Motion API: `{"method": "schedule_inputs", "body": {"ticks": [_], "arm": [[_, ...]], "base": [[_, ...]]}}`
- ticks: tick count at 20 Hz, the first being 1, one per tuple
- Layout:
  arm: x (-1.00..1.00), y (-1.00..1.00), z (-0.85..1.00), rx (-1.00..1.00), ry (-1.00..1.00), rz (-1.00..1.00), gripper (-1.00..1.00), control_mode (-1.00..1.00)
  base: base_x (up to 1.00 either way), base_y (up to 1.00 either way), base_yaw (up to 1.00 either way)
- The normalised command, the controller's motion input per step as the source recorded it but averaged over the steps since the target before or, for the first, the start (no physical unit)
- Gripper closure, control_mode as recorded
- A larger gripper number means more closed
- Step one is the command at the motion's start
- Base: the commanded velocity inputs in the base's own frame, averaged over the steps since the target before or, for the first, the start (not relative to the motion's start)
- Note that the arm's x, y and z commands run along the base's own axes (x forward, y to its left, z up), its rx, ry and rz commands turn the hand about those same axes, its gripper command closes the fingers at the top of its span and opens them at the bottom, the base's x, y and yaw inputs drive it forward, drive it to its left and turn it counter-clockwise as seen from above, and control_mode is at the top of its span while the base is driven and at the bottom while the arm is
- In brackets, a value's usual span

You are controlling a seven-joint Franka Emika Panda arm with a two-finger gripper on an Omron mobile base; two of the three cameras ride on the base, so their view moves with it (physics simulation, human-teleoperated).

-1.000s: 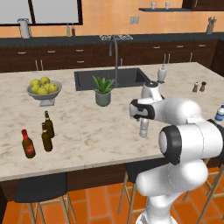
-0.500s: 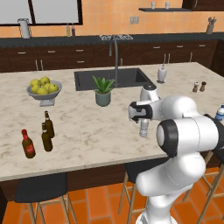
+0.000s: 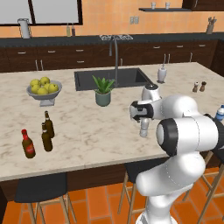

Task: Move the plastic bottles in the middle to the plastics group, and the glass bottles in the middle to the glass group.

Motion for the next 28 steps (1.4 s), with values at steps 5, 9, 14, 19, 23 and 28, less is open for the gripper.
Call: {"method": "schedule_inputs", "body": {"ticks": [5,9,14,19,23,28], "arm": [[0.00,0.00,-0.12,0.00,0.00,0.00,-1.00,-1.00],[0.00,0.00,-0.13,0.00,0.00,0.00,1.00,-1.00],[0.00,0.00,-0.01,0.00,0.02,0.00,1.00,-1.00],[-0.15,-0.37,0.54,0.03,-0.01,-0.04,1.00,-1.00],[-0.28,-0.85,0.74,0.11,0.00,-0.11,1.00,-1.00],[-0.27,-1.00,0.33,0.06,0.00,-0.17,1.00,-1.00]], "base": [[0.00,0.00,0.00],[0.00,0.00,0.00],[0.00,0.00,0.00],[0.00,0.00,0.00],[0.00,0.00,0.00],[0.00,0.00,0.00]]}}
